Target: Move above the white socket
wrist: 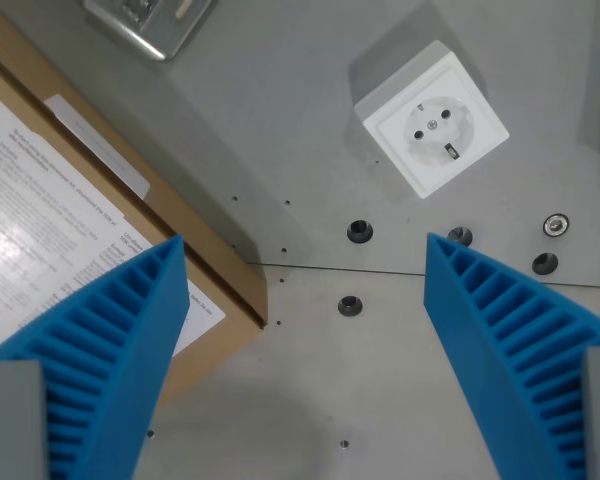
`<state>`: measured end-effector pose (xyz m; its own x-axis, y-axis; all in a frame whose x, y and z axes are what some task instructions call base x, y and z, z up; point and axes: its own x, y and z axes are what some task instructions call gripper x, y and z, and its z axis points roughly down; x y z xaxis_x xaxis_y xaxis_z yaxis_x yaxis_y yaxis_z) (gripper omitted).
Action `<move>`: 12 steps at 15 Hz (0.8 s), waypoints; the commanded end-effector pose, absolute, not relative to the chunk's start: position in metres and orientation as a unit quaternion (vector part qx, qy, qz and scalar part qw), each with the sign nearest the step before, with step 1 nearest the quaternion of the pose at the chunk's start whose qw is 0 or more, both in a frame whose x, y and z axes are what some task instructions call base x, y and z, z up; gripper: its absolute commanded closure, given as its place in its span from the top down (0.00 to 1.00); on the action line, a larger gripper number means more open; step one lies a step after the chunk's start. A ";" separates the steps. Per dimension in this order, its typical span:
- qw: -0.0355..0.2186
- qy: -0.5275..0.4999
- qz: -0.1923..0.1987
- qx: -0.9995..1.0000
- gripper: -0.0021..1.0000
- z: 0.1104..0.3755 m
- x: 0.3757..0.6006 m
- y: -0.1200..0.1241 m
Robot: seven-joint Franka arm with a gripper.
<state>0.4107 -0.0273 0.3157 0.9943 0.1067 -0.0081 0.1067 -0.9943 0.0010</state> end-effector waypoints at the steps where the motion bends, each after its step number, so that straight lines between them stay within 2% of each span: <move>1: 0.001 0.054 -0.001 0.999 1.00 0.318 0.411 -0.027; 12: -0.001 0.085 0.002 0.996 1.00 0.314 0.411 -0.030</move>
